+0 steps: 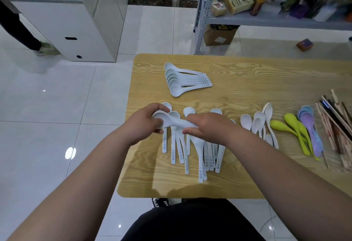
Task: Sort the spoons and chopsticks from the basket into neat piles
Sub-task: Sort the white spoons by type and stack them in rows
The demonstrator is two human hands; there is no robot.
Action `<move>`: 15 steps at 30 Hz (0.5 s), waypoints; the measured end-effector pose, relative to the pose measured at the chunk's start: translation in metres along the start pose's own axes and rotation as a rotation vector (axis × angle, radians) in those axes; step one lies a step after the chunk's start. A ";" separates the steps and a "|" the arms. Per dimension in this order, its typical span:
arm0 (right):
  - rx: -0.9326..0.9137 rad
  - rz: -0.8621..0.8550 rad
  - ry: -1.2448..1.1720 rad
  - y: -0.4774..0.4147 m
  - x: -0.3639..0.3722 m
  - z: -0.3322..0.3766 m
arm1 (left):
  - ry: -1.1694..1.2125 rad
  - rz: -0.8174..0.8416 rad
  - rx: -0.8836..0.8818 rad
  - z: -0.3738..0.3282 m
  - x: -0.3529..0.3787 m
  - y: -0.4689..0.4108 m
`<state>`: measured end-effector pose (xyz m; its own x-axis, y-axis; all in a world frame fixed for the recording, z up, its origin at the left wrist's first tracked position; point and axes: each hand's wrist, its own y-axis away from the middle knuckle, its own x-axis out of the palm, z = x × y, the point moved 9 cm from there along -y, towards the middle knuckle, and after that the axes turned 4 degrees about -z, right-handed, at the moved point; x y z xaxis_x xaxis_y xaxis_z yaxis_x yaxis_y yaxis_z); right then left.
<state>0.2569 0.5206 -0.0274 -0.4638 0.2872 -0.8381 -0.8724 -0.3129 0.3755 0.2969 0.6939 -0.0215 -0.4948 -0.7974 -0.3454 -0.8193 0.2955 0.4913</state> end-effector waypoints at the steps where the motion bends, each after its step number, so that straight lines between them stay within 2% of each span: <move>1: -0.012 -0.015 0.032 -0.006 -0.002 -0.007 | -0.008 -0.021 0.008 -0.002 0.003 -0.005; 8: -0.096 -0.096 0.149 -0.043 -0.019 -0.054 | -0.074 -0.135 0.041 -0.001 0.022 -0.065; 15: -0.095 -0.135 0.169 -0.106 -0.018 -0.122 | -0.455 -0.327 0.272 -0.015 0.037 -0.142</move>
<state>0.3763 0.4376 -0.1003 -0.3050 0.1791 -0.9354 -0.9025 -0.3679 0.2238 0.3990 0.6148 -0.0917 -0.2302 -0.5833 -0.7790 -0.9642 0.2448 0.1016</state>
